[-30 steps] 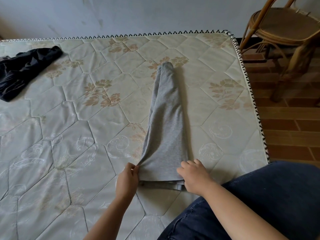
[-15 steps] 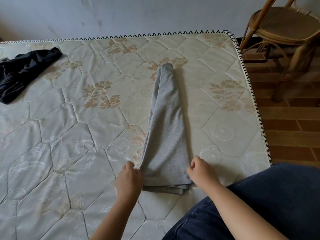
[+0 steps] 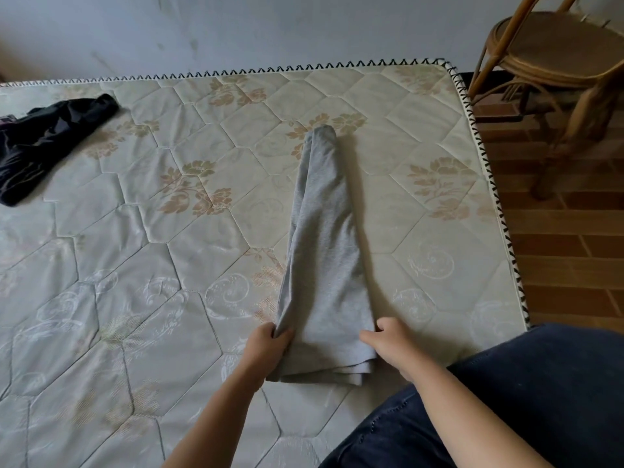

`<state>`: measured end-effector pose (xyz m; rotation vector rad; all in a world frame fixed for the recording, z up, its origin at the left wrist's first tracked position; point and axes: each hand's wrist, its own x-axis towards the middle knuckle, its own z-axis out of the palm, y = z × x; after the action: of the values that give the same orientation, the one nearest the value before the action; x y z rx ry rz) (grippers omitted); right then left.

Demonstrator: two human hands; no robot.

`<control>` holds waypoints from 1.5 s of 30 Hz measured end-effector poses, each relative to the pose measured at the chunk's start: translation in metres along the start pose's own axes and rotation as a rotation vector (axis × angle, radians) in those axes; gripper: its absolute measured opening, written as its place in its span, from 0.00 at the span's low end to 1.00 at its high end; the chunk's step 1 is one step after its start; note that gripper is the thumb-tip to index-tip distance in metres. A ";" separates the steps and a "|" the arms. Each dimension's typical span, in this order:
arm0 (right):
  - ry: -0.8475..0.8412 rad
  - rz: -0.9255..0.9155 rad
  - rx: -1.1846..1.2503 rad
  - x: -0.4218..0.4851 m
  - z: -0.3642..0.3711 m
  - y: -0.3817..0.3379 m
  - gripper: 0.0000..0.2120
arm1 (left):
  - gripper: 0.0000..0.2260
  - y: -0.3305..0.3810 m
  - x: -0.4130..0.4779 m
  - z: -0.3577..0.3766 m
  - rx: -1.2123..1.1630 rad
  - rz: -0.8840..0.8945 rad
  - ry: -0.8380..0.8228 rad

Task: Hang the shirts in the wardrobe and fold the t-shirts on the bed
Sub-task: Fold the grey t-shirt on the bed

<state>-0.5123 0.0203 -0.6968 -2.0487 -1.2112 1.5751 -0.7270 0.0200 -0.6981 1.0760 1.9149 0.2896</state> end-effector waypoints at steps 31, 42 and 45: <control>0.043 -0.436 -0.960 0.111 -0.002 -0.088 0.29 | 0.29 0.079 0.120 0.030 0.620 0.585 0.238; 0.180 -0.530 -0.942 0.190 0.004 -0.126 0.42 | 0.30 0.075 0.131 0.035 0.603 0.638 0.317; 0.223 -0.529 -0.925 0.209 0.004 -0.144 0.39 | 0.30 0.074 0.132 0.036 0.602 0.643 0.333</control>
<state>-0.5690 0.2636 -0.7402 -1.9669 -2.4106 0.5397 -0.6863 0.1593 -0.7545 2.1655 1.9380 0.2591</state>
